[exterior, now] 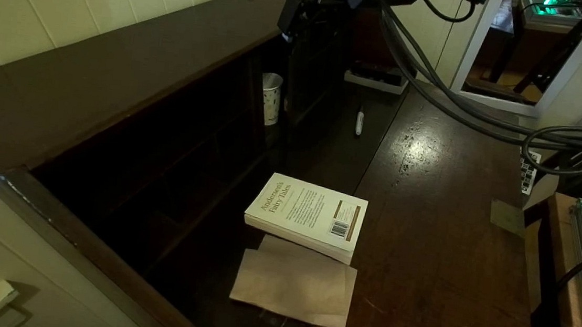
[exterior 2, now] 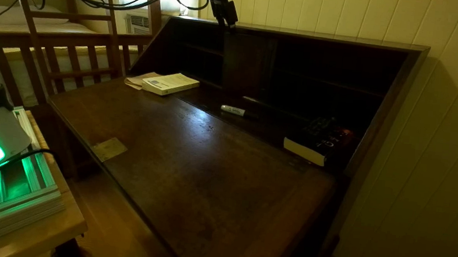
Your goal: Move the cup, then pick up the marker and put it in the cup
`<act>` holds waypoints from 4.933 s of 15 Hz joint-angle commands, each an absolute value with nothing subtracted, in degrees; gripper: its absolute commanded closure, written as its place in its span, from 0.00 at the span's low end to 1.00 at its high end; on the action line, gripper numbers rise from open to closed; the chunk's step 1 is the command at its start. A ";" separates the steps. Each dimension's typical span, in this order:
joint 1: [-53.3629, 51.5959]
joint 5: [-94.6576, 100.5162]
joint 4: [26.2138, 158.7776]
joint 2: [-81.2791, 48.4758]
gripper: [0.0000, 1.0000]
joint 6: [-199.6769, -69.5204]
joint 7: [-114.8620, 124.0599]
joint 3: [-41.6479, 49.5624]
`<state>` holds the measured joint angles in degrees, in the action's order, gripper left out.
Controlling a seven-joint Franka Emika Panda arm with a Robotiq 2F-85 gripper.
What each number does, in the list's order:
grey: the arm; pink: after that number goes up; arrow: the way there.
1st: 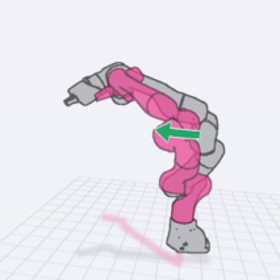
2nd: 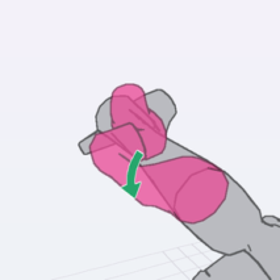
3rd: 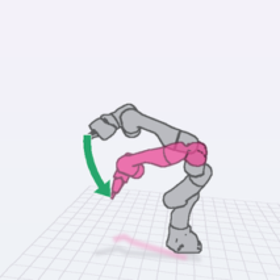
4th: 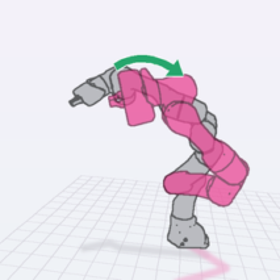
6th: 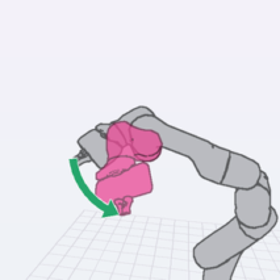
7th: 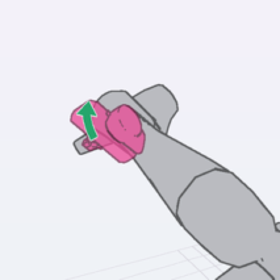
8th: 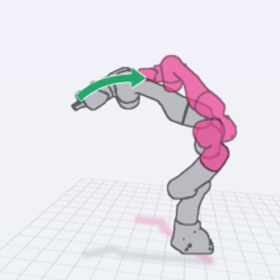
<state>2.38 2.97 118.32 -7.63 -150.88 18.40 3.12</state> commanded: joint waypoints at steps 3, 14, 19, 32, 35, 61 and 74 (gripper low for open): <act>1.95 0.28 118.12 -9.76 0.00 -153.17 18.60 3.32; 1.76 -3.00 118.48 -11.31 0.00 -159.31 17.06 3.09; 1.38 -0.49 118.66 -10.11 0.00 -157.74 18.62 4.47; 1.89 0.00 118.91 -8.40 0.00 -150.58 18.37 5.72; 1.70 2.40 119.06 -7.64 0.00 -147.85 19.52 6.46; 5.00 25.21 120.24 -4.57 0.00 -140.24 18.73 11.01; 6.75 20.64 122.45 -1.06 0.00 -139.12 15.68 11.11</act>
<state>6.36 25.07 119.55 -5.15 -140.55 18.27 12.49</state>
